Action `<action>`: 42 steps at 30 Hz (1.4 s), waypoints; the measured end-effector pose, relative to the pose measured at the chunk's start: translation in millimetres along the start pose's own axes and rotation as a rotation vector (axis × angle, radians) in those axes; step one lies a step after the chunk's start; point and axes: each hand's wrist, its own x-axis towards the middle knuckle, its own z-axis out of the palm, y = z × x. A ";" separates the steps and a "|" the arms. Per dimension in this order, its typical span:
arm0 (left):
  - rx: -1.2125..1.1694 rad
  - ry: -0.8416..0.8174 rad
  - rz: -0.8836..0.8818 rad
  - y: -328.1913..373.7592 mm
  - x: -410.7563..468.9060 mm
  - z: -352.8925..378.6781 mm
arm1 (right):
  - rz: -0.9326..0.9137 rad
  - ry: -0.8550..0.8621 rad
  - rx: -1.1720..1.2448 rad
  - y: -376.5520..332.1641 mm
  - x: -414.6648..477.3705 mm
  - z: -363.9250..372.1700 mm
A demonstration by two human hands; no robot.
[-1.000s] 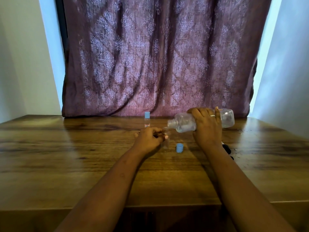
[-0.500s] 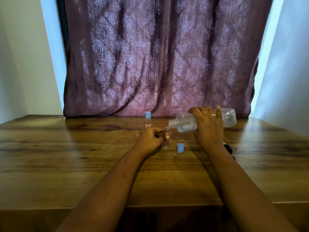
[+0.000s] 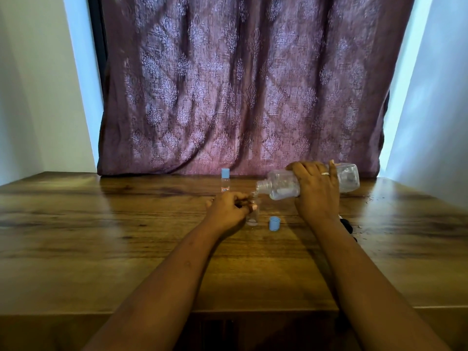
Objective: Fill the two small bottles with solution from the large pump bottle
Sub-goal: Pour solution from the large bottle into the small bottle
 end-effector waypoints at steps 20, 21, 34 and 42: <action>0.044 0.029 0.014 2.9 -0.7 -0.9 | 0.012 -0.034 0.020 -1.8 0.2 -3.9; 0.042 0.024 0.014 3.2 -0.7 -1.0 | 0.014 -0.038 0.023 -2.0 0.2 -4.2; 0.035 0.015 0.013 5.1 -2.0 -0.7 | 0.017 -0.040 0.016 -2.2 -0.3 -4.6; 0.041 0.031 0.038 3.4 -2.1 1.0 | 0.020 -0.018 0.000 -0.9 -0.6 -0.9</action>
